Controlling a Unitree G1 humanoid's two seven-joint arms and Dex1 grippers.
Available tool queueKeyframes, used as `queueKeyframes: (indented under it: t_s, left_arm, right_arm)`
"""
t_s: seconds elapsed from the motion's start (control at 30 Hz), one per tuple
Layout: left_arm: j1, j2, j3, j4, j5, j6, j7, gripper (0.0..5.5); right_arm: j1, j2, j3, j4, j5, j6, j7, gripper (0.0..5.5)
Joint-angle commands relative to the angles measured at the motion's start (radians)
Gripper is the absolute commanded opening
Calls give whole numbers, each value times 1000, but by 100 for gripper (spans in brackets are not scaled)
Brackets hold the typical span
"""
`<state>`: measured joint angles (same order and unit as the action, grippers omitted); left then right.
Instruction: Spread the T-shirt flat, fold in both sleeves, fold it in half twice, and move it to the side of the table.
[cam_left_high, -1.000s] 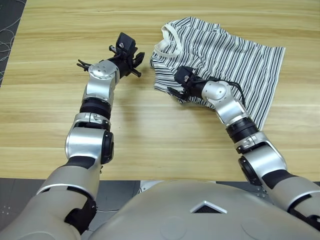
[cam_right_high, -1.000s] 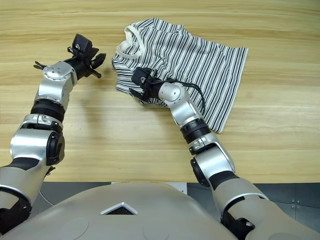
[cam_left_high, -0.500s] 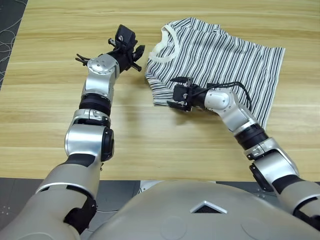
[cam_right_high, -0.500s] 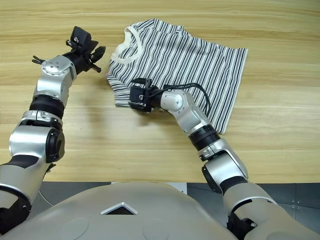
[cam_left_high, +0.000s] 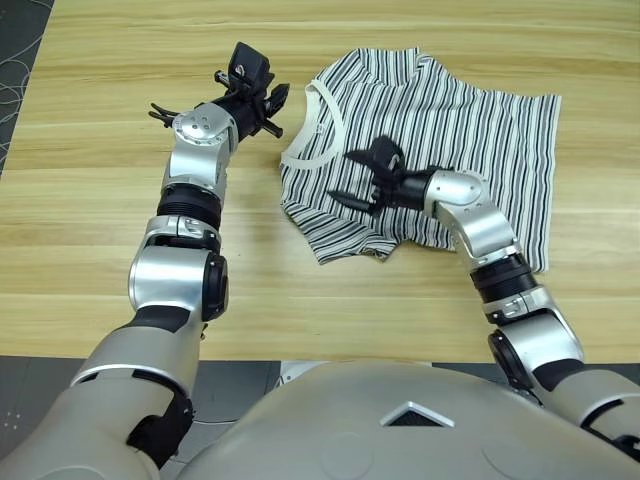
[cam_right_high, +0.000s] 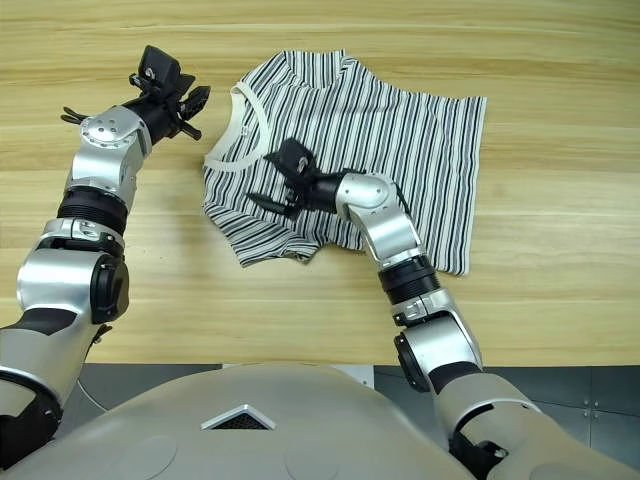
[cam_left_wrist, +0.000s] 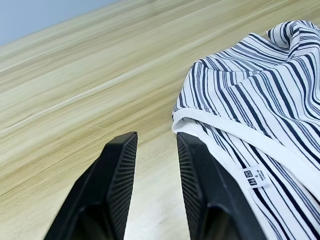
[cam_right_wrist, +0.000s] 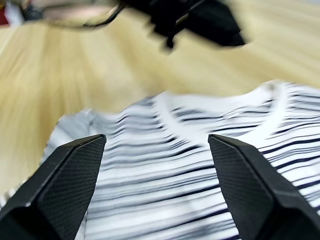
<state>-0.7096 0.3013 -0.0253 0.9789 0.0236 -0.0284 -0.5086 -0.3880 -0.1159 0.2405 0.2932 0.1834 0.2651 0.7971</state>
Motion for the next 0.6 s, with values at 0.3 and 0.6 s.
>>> queueKeyframes:
  t_s: [0.3, 0.6]
  left_arm:
    - [130, -58, -59, -261, -116, 145, -311, 146]
    - [338, 61, -237, -474, -71, 261, -532, 146]
  right_arm:
    - [-218, -239, -132, 319, -87, 31, -108, 378]
    - [-326, -204, -286, 417, -28, -68, -229, 378]
